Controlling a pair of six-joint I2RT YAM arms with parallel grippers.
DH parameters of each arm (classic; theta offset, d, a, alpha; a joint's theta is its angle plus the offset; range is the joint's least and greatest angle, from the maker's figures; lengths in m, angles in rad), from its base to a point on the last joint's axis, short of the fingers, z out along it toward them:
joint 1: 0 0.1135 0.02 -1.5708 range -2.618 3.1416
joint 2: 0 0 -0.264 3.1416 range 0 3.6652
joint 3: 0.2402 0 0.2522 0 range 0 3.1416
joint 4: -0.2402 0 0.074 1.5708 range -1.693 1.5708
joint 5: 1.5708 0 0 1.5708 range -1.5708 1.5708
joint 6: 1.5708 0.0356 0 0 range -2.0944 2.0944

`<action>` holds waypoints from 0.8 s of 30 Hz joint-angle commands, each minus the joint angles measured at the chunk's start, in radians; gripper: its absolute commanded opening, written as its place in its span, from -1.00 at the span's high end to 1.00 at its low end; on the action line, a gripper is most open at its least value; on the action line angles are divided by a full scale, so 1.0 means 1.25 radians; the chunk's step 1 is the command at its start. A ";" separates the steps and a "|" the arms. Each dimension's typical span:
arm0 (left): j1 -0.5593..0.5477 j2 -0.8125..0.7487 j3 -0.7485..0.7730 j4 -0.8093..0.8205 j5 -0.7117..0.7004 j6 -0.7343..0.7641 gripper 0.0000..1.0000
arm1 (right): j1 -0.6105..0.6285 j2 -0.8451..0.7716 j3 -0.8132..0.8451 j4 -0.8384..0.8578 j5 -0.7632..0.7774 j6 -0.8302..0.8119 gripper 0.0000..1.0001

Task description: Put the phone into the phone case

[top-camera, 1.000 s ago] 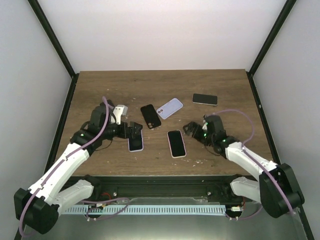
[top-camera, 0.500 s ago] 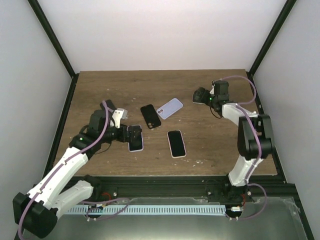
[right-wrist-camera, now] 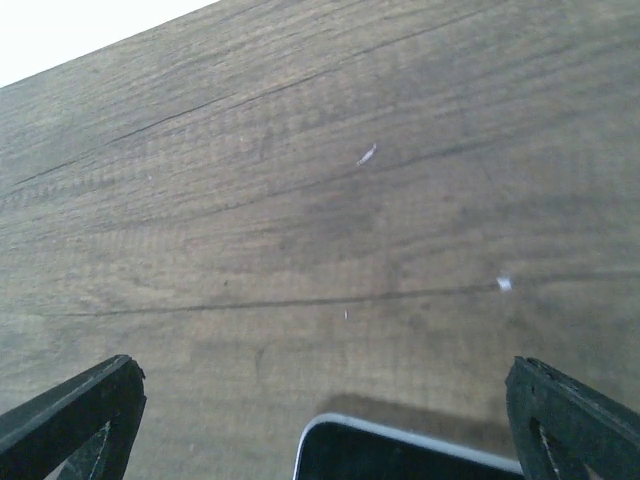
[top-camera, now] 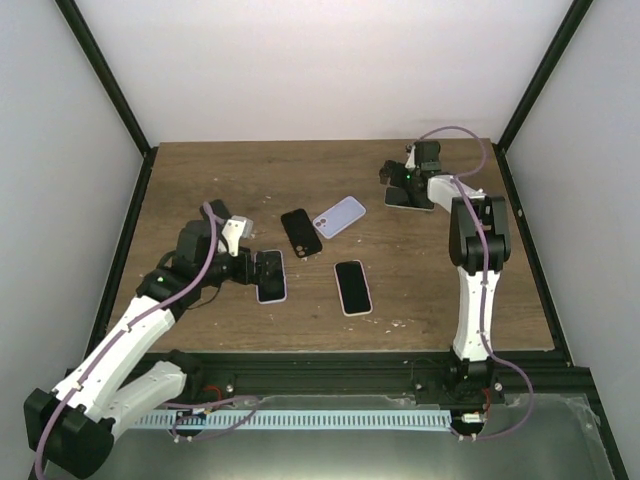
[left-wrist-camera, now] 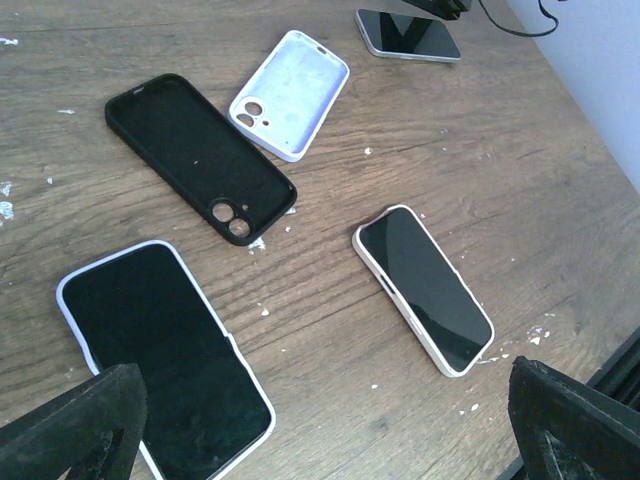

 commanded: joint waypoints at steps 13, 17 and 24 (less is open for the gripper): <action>0.004 -0.002 0.010 0.001 -0.033 0.024 -0.99 | -0.003 0.096 0.147 -0.193 -0.185 -0.137 -1.00; 0.004 -0.003 0.011 0.000 -0.045 0.025 -1.00 | 0.002 0.046 0.066 -0.204 -0.218 -0.156 -0.99; 0.004 -0.001 0.004 -0.003 -0.124 -0.008 -1.00 | 0.006 -0.067 -0.100 -0.191 -0.238 -0.161 -0.90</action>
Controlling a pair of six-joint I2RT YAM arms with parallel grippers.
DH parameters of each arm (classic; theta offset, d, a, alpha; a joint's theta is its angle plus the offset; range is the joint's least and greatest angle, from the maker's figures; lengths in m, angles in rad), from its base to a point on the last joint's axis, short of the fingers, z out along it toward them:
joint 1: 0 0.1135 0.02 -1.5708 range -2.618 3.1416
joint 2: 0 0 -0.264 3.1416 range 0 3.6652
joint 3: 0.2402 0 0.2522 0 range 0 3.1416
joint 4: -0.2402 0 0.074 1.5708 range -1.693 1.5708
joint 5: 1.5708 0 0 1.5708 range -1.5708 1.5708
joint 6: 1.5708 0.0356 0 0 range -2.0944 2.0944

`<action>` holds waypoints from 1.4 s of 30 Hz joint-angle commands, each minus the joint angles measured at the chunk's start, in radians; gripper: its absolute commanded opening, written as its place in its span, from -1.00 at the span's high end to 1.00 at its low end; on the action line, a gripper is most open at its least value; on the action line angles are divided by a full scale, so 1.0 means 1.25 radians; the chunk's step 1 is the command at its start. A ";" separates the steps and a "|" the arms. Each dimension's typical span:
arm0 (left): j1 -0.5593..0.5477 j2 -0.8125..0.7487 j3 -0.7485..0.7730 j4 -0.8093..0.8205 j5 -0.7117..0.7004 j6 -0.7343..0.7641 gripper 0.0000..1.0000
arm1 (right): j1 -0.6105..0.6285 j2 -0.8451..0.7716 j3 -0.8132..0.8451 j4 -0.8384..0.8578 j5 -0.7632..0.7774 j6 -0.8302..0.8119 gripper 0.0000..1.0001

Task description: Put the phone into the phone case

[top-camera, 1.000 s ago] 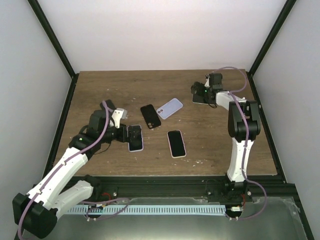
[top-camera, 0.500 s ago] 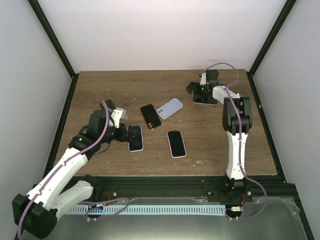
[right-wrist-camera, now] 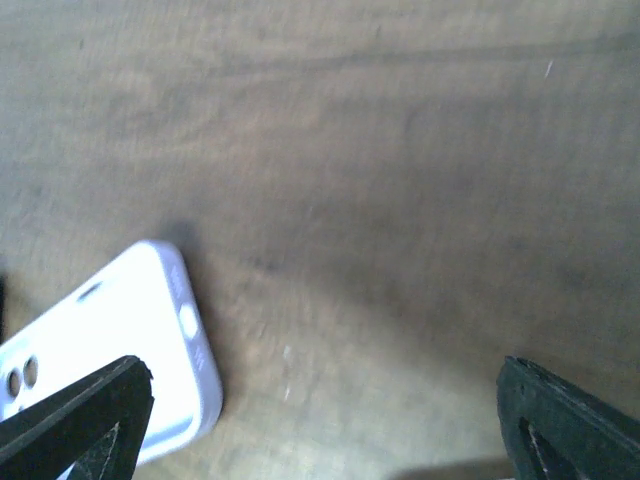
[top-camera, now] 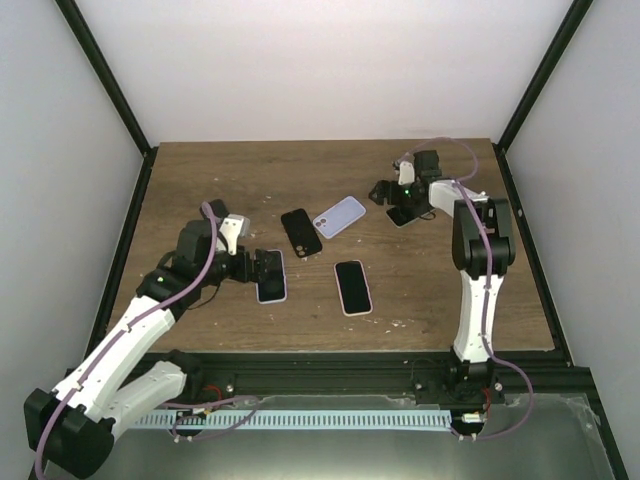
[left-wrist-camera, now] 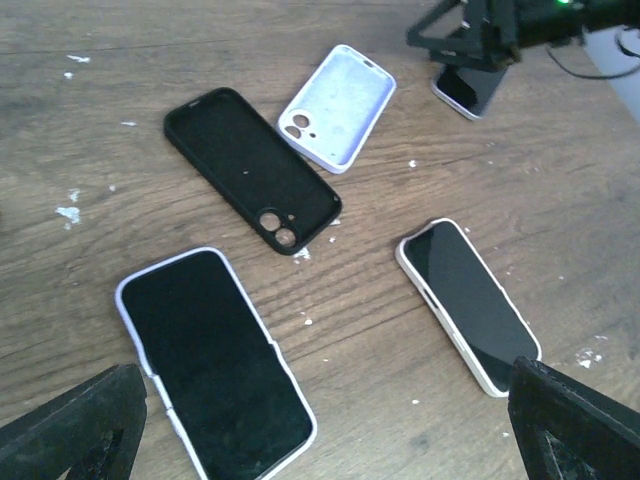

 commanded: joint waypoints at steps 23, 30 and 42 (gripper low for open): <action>0.014 0.523 0.287 0.227 -0.026 -0.066 -0.44 | 0.004 -0.294 -0.252 -0.104 0.410 0.143 -1.00; 0.014 0.761 0.440 0.305 0.017 -0.026 -0.26 | 0.004 -0.238 -0.204 -0.089 0.462 0.171 -1.00; 0.014 0.999 0.617 0.319 0.113 0.010 -0.21 | 0.006 -0.141 -0.131 -0.106 0.514 0.178 -0.93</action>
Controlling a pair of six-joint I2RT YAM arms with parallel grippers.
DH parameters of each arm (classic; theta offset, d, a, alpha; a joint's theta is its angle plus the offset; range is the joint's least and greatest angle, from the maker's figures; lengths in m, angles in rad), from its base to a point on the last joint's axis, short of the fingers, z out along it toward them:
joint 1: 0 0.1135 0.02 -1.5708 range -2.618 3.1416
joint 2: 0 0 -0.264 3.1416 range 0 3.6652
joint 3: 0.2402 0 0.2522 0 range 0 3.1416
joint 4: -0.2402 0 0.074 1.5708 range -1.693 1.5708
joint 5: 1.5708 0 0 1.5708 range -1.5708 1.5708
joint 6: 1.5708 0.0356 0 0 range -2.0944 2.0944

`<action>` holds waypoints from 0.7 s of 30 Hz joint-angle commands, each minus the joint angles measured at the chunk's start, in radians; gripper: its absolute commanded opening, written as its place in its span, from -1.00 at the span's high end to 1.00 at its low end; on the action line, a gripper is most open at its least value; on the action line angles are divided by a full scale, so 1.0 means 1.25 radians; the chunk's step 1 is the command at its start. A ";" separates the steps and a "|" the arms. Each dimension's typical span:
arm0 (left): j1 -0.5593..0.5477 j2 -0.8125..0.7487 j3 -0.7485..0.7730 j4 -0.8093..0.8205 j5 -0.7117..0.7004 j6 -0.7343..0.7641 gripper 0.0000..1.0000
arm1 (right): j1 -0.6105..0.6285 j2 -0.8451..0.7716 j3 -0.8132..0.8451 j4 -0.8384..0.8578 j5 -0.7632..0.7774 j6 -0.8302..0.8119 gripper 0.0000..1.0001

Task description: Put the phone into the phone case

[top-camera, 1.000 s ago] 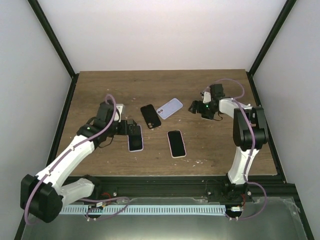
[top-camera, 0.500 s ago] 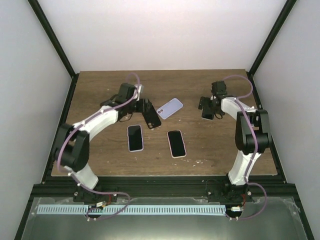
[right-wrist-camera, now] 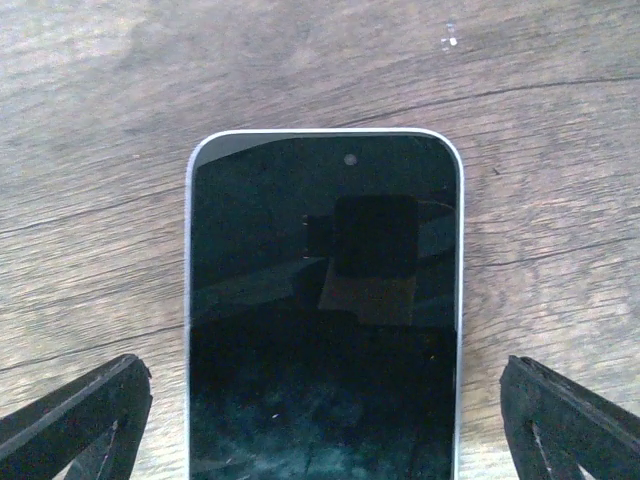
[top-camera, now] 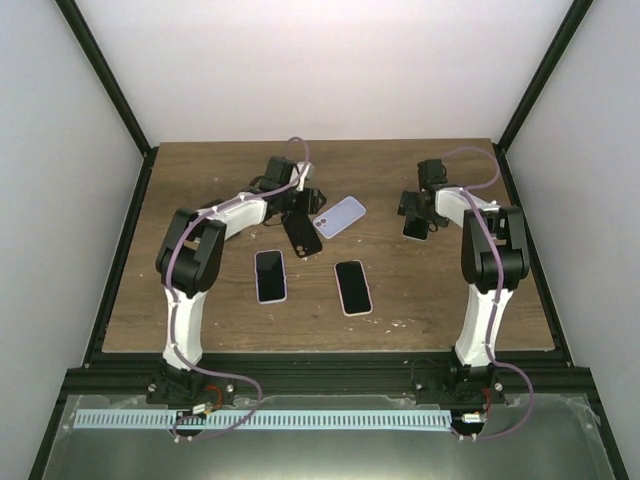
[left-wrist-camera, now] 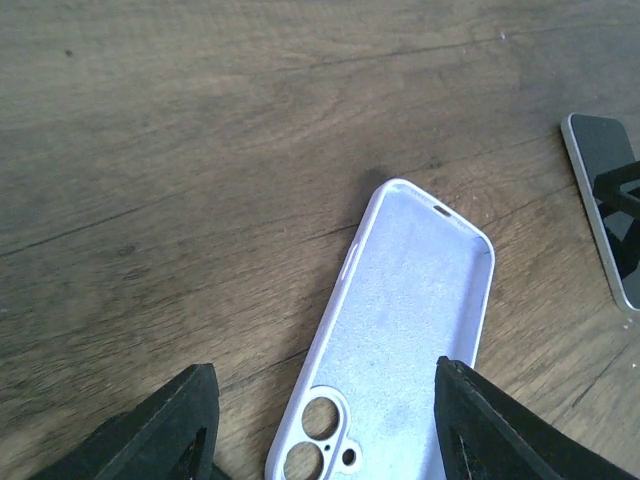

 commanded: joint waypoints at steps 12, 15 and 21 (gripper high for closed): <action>-0.012 0.103 0.049 -0.036 0.098 -0.014 -0.17 | 0.013 0.067 0.040 -0.023 0.054 -0.023 -0.64; -0.014 0.089 0.023 -0.029 0.126 -0.050 -0.16 | 0.013 0.060 0.019 -0.020 0.053 -0.031 -0.54; -0.050 0.063 -0.010 -0.050 0.149 -0.066 -0.15 | 0.013 0.009 -0.049 0.003 0.035 -0.049 -0.46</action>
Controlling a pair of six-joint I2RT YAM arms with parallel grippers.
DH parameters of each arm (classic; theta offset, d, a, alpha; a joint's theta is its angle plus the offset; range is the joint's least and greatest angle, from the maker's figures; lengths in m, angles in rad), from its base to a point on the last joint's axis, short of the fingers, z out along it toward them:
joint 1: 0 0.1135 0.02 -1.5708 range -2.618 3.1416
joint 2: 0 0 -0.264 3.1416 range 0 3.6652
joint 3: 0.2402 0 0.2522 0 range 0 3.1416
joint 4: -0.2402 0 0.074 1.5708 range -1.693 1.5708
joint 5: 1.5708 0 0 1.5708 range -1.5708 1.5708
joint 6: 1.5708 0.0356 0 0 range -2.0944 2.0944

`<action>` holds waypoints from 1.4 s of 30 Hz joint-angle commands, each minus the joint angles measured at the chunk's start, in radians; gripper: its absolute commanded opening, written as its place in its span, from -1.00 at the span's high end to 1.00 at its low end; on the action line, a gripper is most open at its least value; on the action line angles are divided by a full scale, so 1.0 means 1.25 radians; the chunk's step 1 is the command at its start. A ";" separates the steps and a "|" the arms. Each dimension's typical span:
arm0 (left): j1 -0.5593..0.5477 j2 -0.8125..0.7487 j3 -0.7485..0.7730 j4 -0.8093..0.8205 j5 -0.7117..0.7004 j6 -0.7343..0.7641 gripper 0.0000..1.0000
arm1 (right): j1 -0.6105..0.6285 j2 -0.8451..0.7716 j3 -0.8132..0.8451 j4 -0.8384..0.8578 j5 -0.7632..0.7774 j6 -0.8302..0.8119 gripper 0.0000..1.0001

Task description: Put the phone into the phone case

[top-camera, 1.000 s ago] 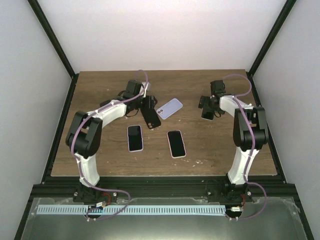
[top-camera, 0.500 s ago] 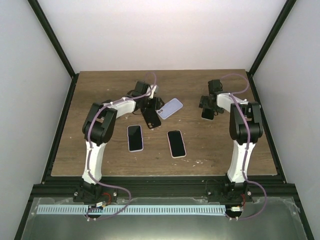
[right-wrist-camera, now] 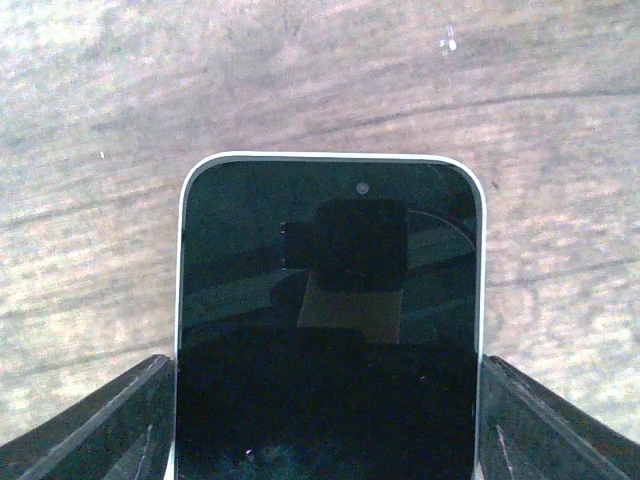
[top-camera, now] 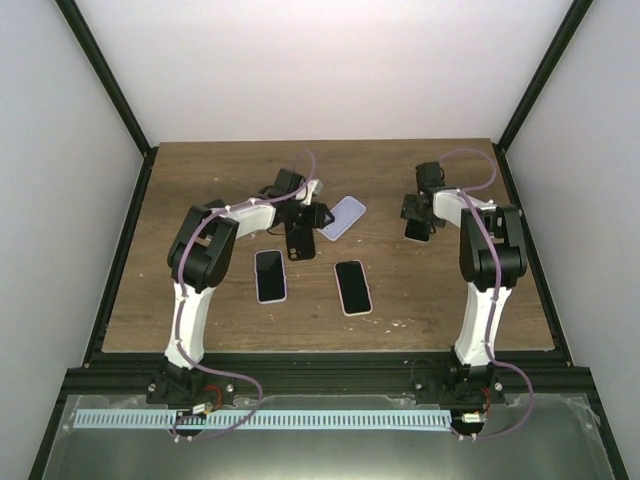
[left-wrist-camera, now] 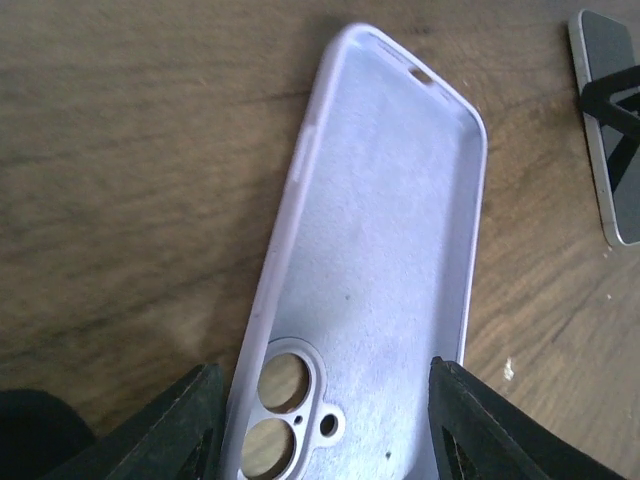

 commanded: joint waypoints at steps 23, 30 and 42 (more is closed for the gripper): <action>0.012 -0.256 -0.168 -0.091 -0.126 -0.089 -0.12 | 0.012 -0.221 -0.244 0.047 -0.114 -0.040 -0.20; 0.041 -0.253 -0.178 -0.186 -0.238 -0.044 -0.13 | 0.045 -0.264 -0.251 0.041 -0.141 -0.042 -0.15; 0.038 -0.164 -0.121 -0.194 -0.220 0.102 0.09 | 0.066 -0.364 -0.289 0.048 -0.176 -0.053 -0.13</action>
